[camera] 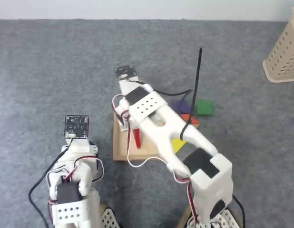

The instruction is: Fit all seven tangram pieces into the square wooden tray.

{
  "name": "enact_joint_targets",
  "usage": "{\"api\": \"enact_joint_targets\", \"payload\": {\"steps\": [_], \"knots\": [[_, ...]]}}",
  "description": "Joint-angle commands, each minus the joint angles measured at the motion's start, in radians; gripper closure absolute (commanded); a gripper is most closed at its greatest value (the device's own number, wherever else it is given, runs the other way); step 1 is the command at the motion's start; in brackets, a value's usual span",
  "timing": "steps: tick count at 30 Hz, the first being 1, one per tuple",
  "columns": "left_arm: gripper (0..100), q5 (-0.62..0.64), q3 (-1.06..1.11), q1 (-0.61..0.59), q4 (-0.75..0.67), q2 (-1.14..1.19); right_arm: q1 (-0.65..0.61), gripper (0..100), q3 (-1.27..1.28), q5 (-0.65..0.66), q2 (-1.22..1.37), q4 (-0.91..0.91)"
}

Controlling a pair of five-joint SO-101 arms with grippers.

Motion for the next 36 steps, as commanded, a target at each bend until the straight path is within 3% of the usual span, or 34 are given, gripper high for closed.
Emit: {"api": "enact_joint_targets", "payload": {"steps": [1, 17, 20, 23, 32, 36], "knots": [[99, -0.005, -0.005, -0.003, 0.002, -0.009, -0.01, 83.1, -0.006, -0.012, -0.025, -0.004], [99, -0.005, -0.005, -0.003, 0.002, -0.009, 0.119, 82.3, -0.005, 0.003, -0.036, -0.001], [99, -0.005, -0.005, -0.003, 0.002, -0.009, 0.139, 85.3, -0.008, 0.129, -0.051, -0.005], [99, -0.005, -0.005, -0.003, 0.002, -0.009, 0.185, 99.8, -0.008, 0.311, -0.077, -0.039], [99, -0.005, -0.005, -0.003, 0.002, -0.009, 0.226, 99.2, 0.25, 0.522, -0.097, -0.337], [99, -0.005, -0.005, -0.003, 0.002, -0.009, 0.225, 99.2, 0.29, 0.543, -0.09, -0.341]]}}
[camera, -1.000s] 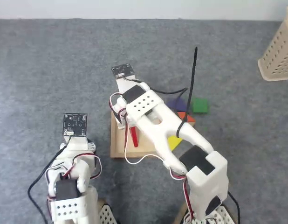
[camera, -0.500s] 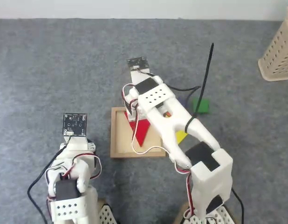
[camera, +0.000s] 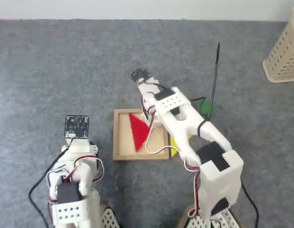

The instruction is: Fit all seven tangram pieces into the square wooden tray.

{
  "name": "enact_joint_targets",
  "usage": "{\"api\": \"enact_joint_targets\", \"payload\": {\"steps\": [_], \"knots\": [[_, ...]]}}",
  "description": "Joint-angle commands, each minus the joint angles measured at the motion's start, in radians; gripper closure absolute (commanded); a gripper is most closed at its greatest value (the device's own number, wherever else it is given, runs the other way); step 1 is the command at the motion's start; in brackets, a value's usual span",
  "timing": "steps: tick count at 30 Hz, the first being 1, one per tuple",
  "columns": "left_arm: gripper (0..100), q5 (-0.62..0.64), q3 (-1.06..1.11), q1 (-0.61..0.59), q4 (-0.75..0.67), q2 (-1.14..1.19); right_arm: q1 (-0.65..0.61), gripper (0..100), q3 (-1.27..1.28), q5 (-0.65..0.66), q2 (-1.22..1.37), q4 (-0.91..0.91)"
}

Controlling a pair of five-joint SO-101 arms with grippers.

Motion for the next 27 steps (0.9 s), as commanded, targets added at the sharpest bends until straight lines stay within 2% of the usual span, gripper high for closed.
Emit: {"api": "enact_joint_targets", "payload": {"steps": [1, 5, 16, 27], "knots": [[99, -0.005, -0.005, -0.003, 0.002, -0.009, 0.008, 99.2, 0.005, 0.029, -0.077, -0.005], [99, -0.005, -0.005, -0.003, 0.002, -0.009, -0.028, 99.1, 0.005, 0.025, -0.082, 0.01], [99, -0.005, -0.005, -0.003, 0.002, -0.009, -0.237, 99.1, -0.026, 0.021, -0.077, -0.013], [99, -0.005, -0.005, -0.003, 0.002, -0.009, -0.252, 98.9, -0.028, 0.021, -0.079, -0.14]]}}
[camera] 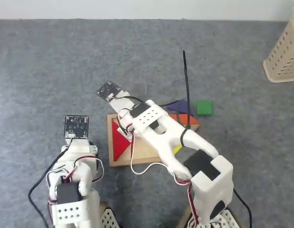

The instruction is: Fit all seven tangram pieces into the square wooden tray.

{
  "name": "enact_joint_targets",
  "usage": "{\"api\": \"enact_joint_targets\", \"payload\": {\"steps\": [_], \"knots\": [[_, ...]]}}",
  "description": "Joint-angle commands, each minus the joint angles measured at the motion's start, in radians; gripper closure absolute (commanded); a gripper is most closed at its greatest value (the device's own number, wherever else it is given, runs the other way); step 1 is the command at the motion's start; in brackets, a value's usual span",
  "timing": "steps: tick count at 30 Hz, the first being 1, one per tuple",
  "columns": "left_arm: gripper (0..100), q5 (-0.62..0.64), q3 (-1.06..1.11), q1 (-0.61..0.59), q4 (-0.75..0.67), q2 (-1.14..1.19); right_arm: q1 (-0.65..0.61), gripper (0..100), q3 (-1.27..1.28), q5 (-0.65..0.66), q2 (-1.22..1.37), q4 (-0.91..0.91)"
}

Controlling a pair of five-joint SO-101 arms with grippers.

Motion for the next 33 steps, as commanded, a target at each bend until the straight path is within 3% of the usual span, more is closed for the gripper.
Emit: {"api": "enact_joint_targets", "payload": {"steps": [1, 5, 12, 27, 33], "knots": [[99, -0.005, -0.005, -0.003, 0.002, -0.009, -0.022, 98.9, -0.034, 0.012, -0.073, -0.051], [99, -0.005, -0.005, -0.003, 0.002, -0.009, -0.012, 98.9, -0.035, 0.012, -0.096, -0.035], [99, -0.005, -0.005, -0.003, 0.002, -0.009, 0.124, 98.9, -0.015, 0.011, -0.328, 0.142], [99, -0.005, -0.005, -0.003, 0.002, -0.009, 0.555, 98.8, 0.15, 0.017, -0.582, 0.156], [99, -0.005, -0.005, -0.003, 0.002, -0.009, 0.521, 98.8, 0.152, 0.02, -0.469, 0.162]]}}
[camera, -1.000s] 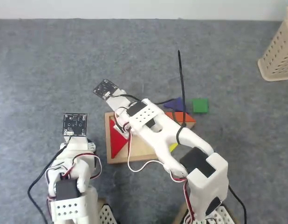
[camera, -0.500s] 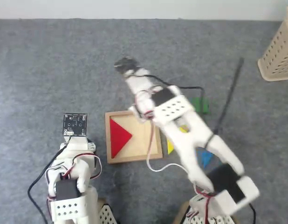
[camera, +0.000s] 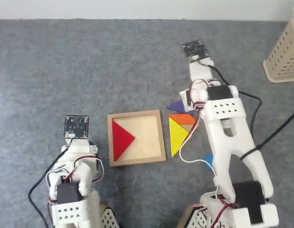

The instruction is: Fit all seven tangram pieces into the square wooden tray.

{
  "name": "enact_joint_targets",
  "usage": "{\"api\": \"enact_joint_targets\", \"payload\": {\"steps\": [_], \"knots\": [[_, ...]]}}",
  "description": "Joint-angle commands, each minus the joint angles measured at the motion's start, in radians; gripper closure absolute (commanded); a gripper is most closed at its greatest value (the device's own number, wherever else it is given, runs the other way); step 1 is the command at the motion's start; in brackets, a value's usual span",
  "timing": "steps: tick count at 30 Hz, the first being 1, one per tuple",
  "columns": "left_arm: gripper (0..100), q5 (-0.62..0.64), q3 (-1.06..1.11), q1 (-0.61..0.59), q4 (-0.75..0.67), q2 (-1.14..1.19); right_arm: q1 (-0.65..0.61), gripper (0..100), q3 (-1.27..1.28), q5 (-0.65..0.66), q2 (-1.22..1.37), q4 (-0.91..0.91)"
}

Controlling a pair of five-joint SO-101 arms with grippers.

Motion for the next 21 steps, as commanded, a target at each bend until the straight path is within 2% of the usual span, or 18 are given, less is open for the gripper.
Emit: {"api": "enact_joint_targets", "payload": {"steps": [1, 3, 9, 14, 21], "knots": [[99, -0.005, -0.005, -0.003, 0.002, -0.009, -0.039, 98.7, -0.008, 0.017, 0.051, 0.01], [99, -0.005, -0.005, -0.003, 0.002, -0.009, -0.074, 98.1, -0.011, 0.009, 0.099, 0.039], [99, -0.005, -0.005, -0.003, 0.002, -0.009, -0.133, 85.3, 0.002, -0.103, 0.15, 0.12], [99, -0.005, -0.005, -0.003, 0.002, -0.009, -0.229, 84.6, 0.051, -0.158, 0.151, 0.12], [99, -0.005, -0.005, -0.003, 0.002, -0.009, -0.228, 81.4, 0.058, -0.229, 0.197, 0.117]]}}
